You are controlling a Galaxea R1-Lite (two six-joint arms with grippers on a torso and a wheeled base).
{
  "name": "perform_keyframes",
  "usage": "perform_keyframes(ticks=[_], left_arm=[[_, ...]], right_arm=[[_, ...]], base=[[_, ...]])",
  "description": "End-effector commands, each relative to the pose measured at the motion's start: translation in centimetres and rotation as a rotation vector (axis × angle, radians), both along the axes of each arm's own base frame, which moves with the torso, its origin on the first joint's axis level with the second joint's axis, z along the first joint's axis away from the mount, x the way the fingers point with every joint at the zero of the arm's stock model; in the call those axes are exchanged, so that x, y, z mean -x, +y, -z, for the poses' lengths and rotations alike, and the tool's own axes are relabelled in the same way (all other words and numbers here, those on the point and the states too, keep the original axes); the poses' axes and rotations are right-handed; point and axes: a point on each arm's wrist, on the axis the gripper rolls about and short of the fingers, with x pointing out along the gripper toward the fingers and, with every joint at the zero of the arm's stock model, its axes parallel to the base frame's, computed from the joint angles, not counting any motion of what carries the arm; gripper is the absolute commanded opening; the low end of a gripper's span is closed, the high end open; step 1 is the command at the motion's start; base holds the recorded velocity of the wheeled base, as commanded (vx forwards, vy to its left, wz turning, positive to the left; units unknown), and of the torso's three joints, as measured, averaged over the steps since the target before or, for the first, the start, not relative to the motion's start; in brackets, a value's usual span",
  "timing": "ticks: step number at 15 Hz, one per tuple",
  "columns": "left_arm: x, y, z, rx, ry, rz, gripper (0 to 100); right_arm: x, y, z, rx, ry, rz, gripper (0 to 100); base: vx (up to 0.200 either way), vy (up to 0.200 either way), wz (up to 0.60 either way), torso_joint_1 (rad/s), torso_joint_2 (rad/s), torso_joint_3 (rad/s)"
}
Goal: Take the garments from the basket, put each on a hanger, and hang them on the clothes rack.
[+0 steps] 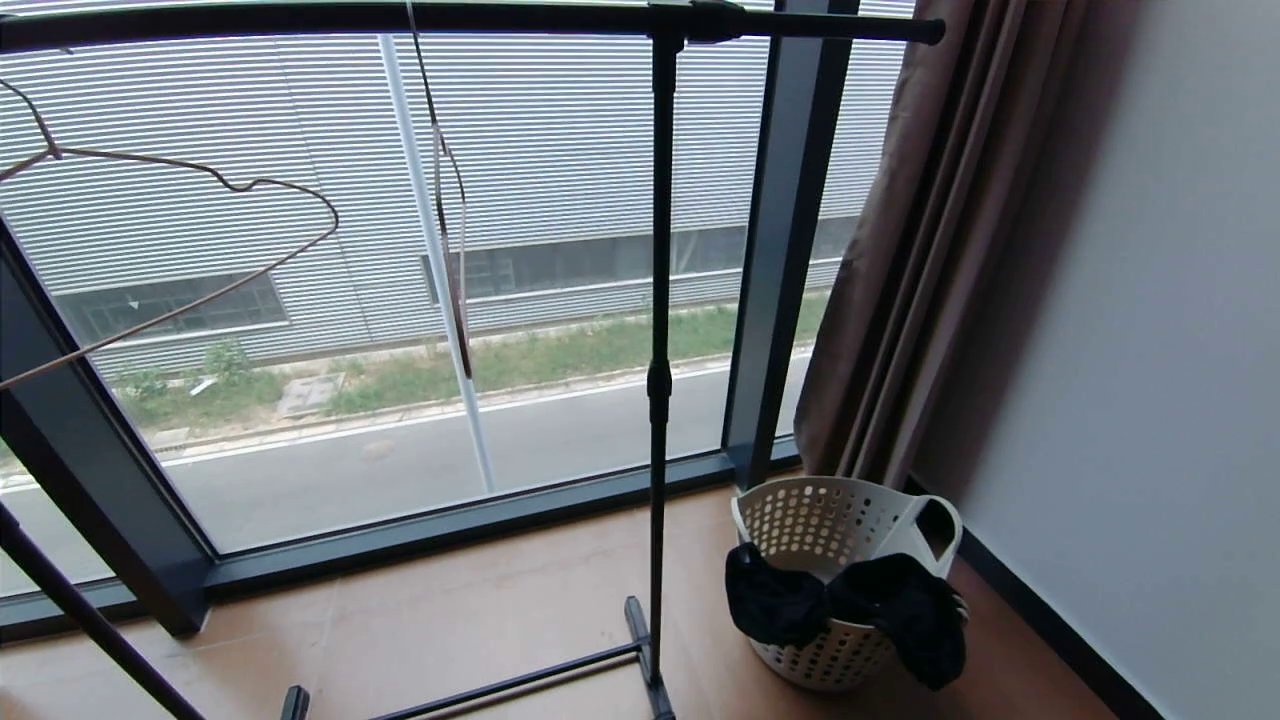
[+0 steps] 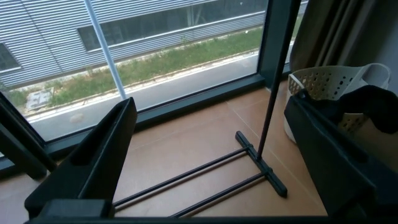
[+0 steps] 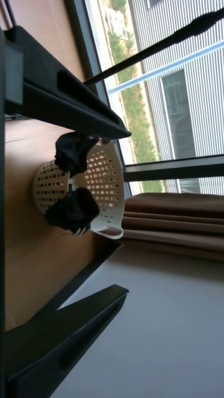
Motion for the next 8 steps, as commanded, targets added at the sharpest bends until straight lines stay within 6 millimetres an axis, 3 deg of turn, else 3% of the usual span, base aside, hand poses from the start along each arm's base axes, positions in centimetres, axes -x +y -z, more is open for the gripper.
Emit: perform_keyframes(ticks=[1,8], left_arm=[[-0.01,0.00,0.00,0.000,0.002,0.000,100],[-0.01,0.00,0.00,0.000,0.002,0.000,100]], right_arm=[[-0.01,0.00,-0.01,0.000,0.001,0.000,100],[-0.01,0.00,-0.01,0.001,0.001,0.000,100]], base=[[0.000,-0.200,0.00,-0.007,0.00,0.002],[0.000,-0.200,0.00,0.001,0.00,0.003]])
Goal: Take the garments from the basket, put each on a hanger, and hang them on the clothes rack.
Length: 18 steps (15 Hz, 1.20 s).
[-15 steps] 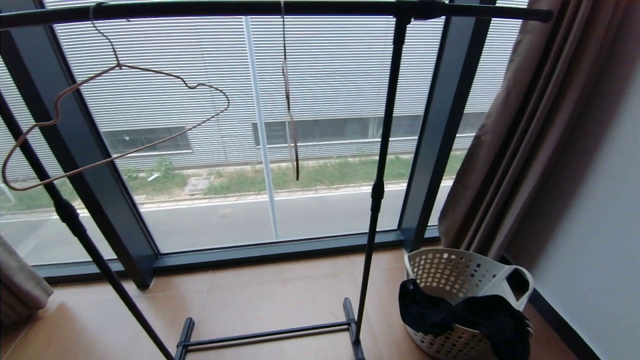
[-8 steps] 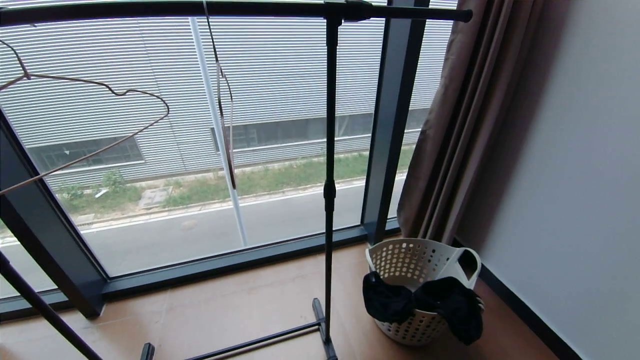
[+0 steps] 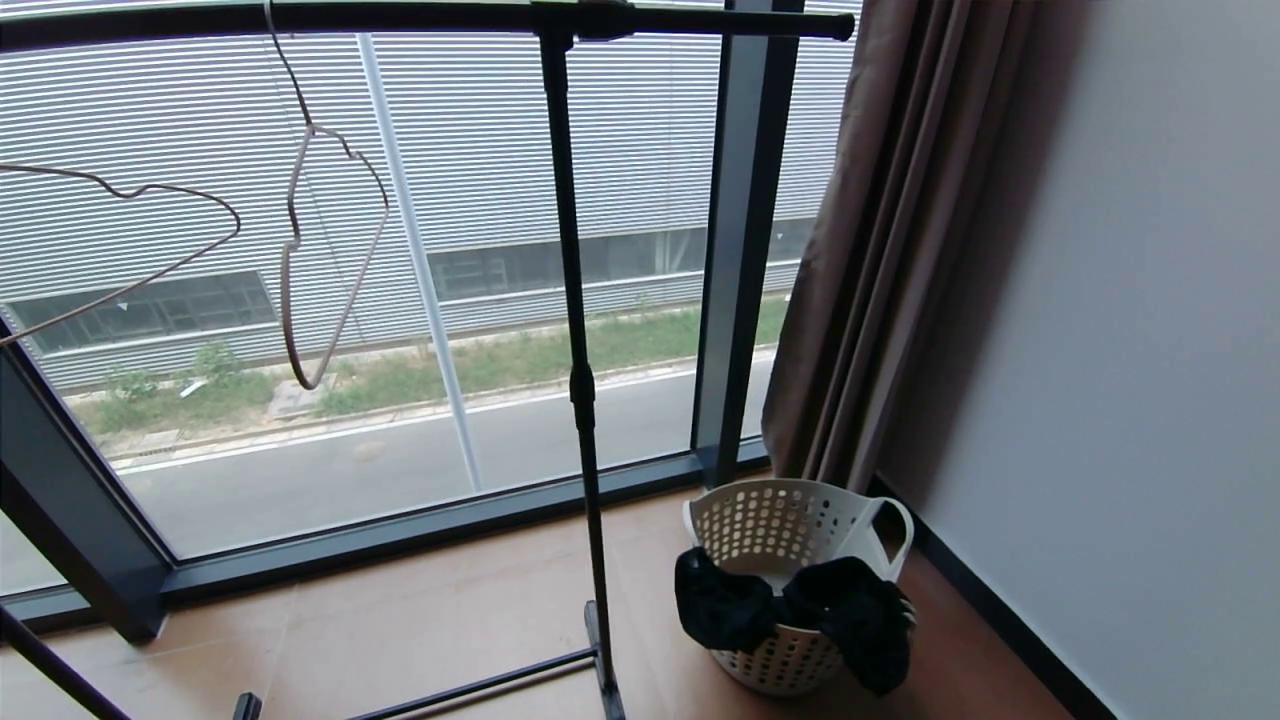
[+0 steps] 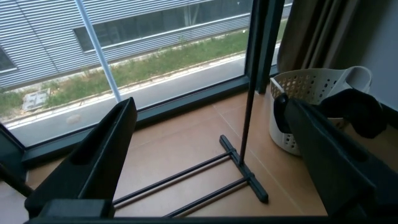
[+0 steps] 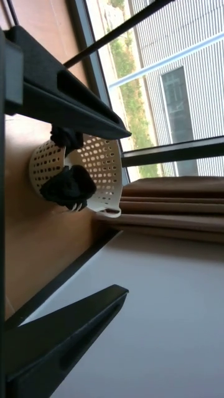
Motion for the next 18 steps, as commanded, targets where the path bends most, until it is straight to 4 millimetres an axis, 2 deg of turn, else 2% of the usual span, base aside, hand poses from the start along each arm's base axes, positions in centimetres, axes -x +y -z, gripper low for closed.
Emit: perform_keyframes(ticks=[1,2,6,8,18], left_arm=[[-0.01,0.00,0.00,0.000,0.002,0.000,100],[-0.01,0.00,0.00,0.000,0.002,0.000,100],[-0.01,0.00,0.00,0.000,0.002,0.000,100],[-0.01,0.00,-0.01,0.004,0.001,-0.001,100],[-0.01,0.01,-0.01,0.004,0.001,-0.004,100]], right_arm=[[-0.01,0.00,0.00,0.001,0.001,-0.001,100],[-0.01,0.00,0.00,0.001,0.001,0.000,100],[-0.01,0.00,0.00,0.001,0.001,-0.001,100],[-0.01,0.00,0.00,0.002,0.001,0.000,100],[-0.01,0.00,0.00,-0.001,0.001,0.000,100]], base=[[0.200,-0.200,0.00,0.007,0.00,0.002],[0.200,-0.200,0.00,0.007,0.00,0.002],[0.200,0.000,0.00,0.006,0.00,0.005],[0.000,-0.200,0.00,0.000,0.00,0.005],[0.000,0.000,0.00,-0.005,0.03,0.021]])
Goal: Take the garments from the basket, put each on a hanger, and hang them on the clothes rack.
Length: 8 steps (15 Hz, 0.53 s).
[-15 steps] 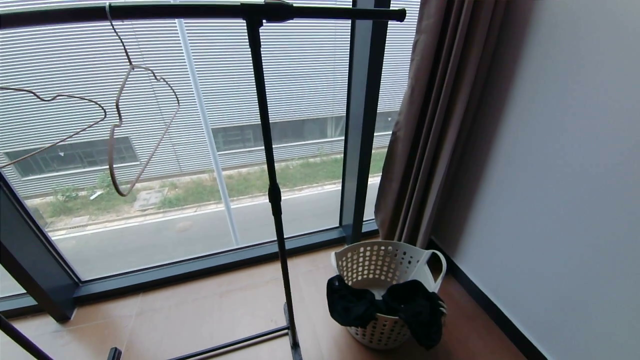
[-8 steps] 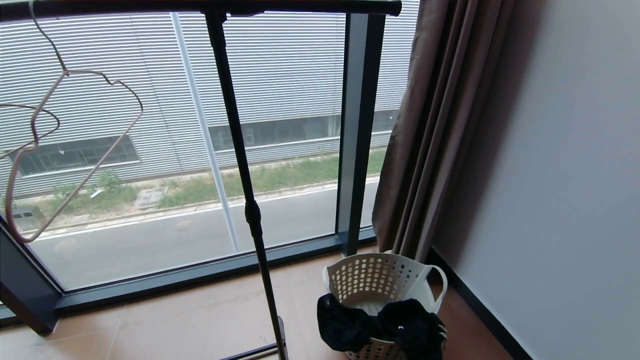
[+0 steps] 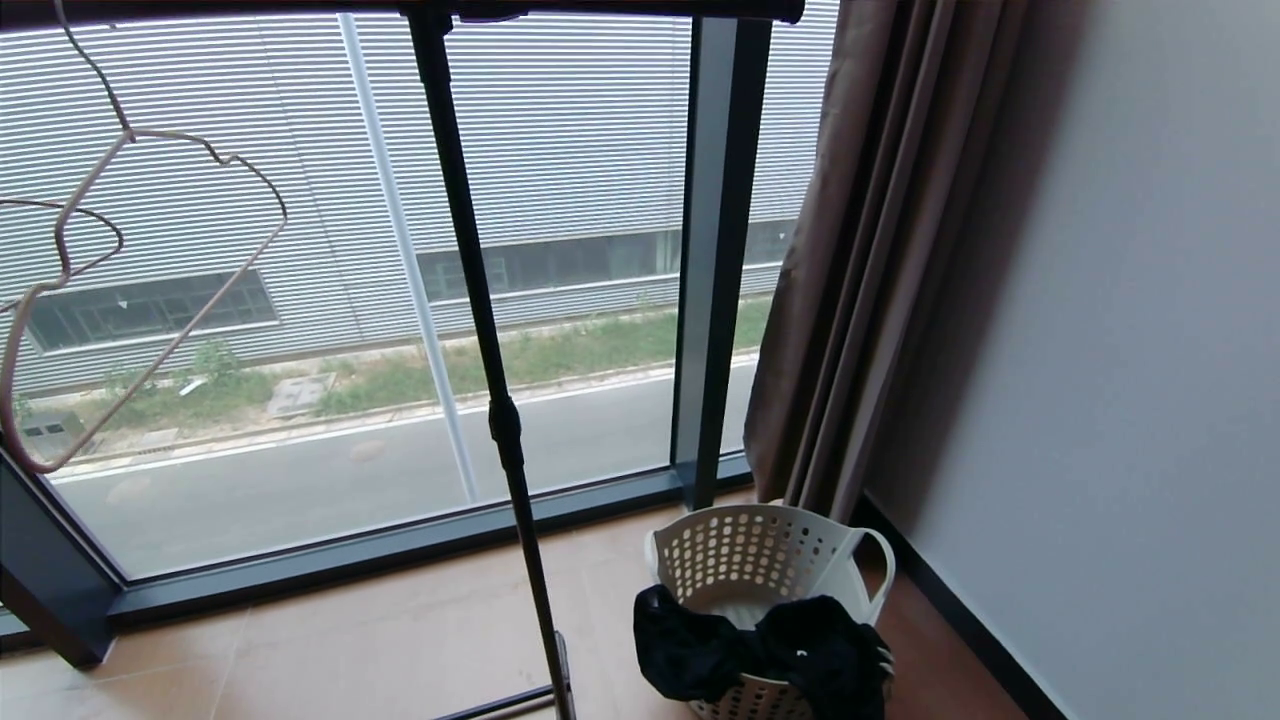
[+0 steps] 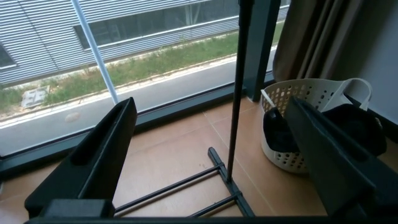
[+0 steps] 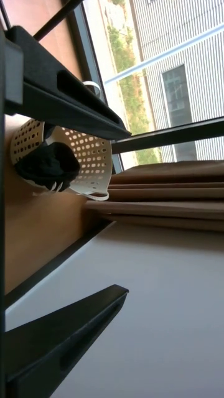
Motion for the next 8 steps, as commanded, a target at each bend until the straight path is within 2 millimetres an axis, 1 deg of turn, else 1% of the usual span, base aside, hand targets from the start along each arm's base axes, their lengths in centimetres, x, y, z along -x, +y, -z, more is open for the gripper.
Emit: perform_keyframes(ticks=[1,5,6,8], left_arm=[[-0.01,0.00,-0.01,0.000,0.002,-0.001,100],[-0.01,-0.01,-0.01,0.000,0.002,0.001,100],[-0.01,-0.01,-0.01,0.000,0.002,0.001,100],[-0.01,-0.01,-0.01,0.000,0.002,0.001,100]], right_arm=[[-0.01,0.00,0.01,0.001,0.002,0.000,100],[-0.01,0.00,0.01,0.003,0.002,0.000,100],[-0.01,0.00,0.01,0.004,0.003,0.000,100],[-0.01,0.00,0.01,0.003,0.002,0.000,100]], base=[[0.000,0.000,0.00,-0.066,0.33,0.256],[0.000,0.000,0.00,-0.051,0.40,0.195],[0.000,0.000,0.00,-0.041,0.21,0.002],[0.000,0.000,0.00,-0.015,0.10,-0.105]])
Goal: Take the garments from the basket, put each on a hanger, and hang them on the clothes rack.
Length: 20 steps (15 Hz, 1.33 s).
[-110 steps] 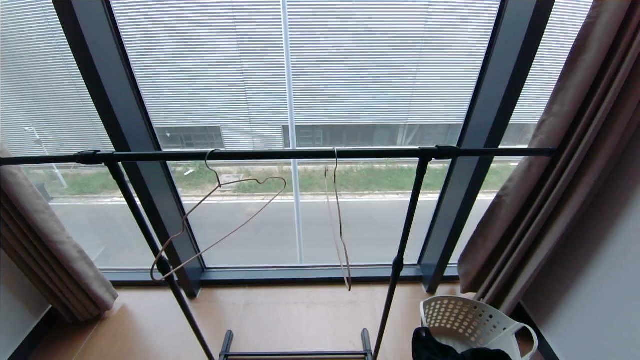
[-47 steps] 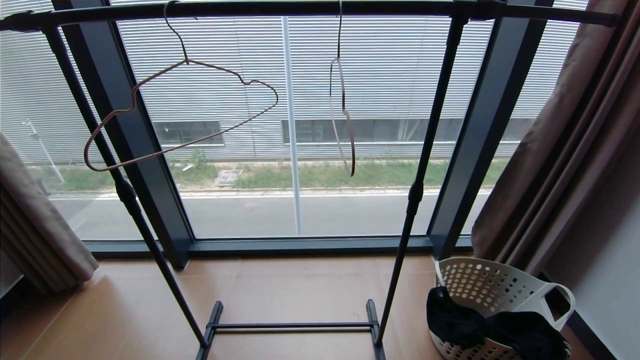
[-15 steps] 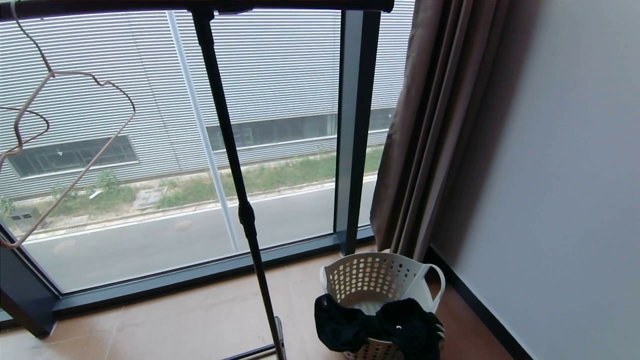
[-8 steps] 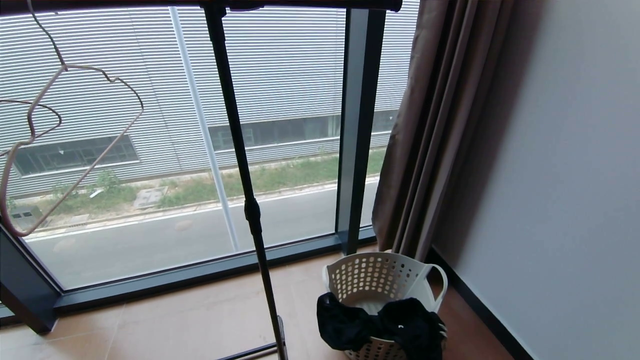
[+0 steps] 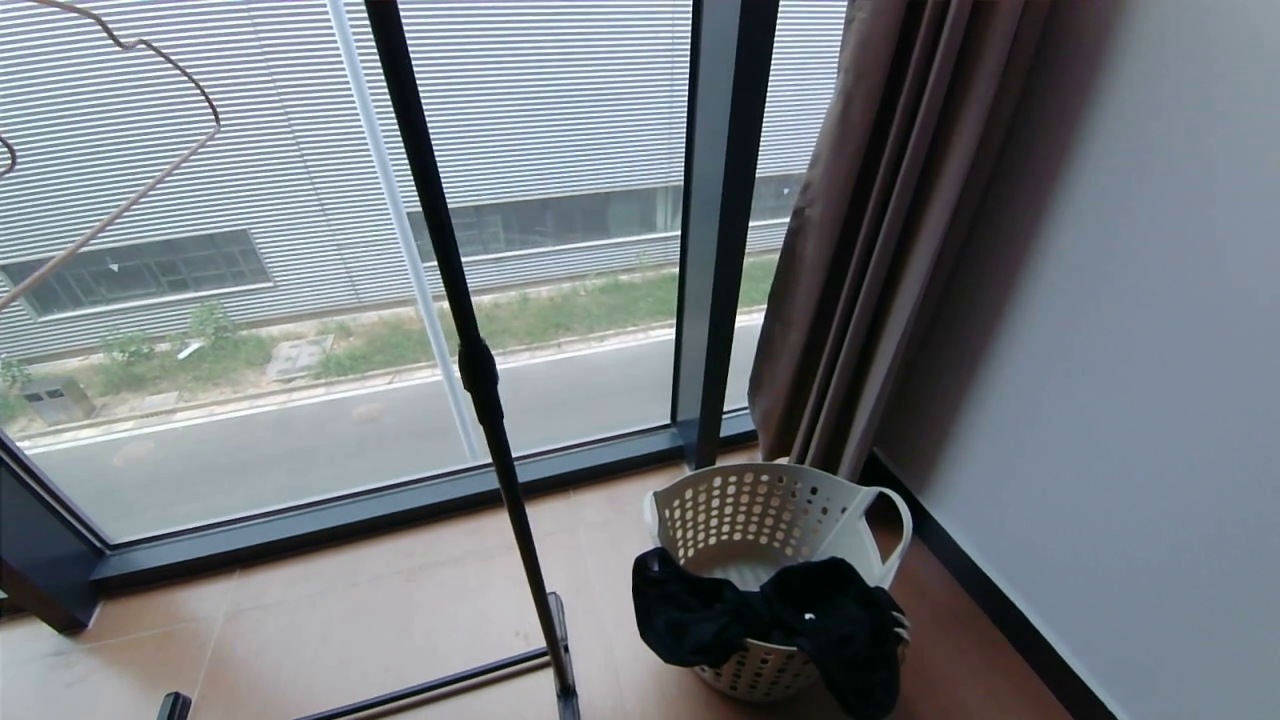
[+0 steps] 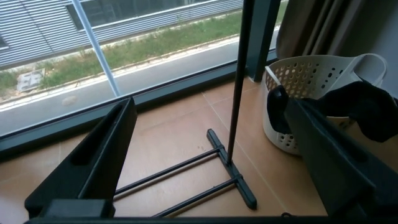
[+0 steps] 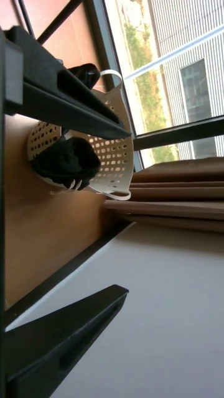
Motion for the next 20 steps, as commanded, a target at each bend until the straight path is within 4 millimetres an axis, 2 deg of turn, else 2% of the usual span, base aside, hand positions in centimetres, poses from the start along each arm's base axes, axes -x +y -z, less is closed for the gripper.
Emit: perform_keyframes(ticks=[1,20], left_arm=[[-0.01,0.00,-0.01,0.000,0.001,0.000,100],[0.00,-0.01,-0.05,-0.010,-0.001,0.005,100]], right_arm=[[-0.01,0.00,0.00,-0.002,0.001,-0.001,100],[-0.01,-0.02,0.00,-0.002,0.001,0.005,100]], base=[[0.000,0.000,0.00,0.002,0.05,-0.163],[0.000,0.000,0.00,0.002,0.00,-0.196]])
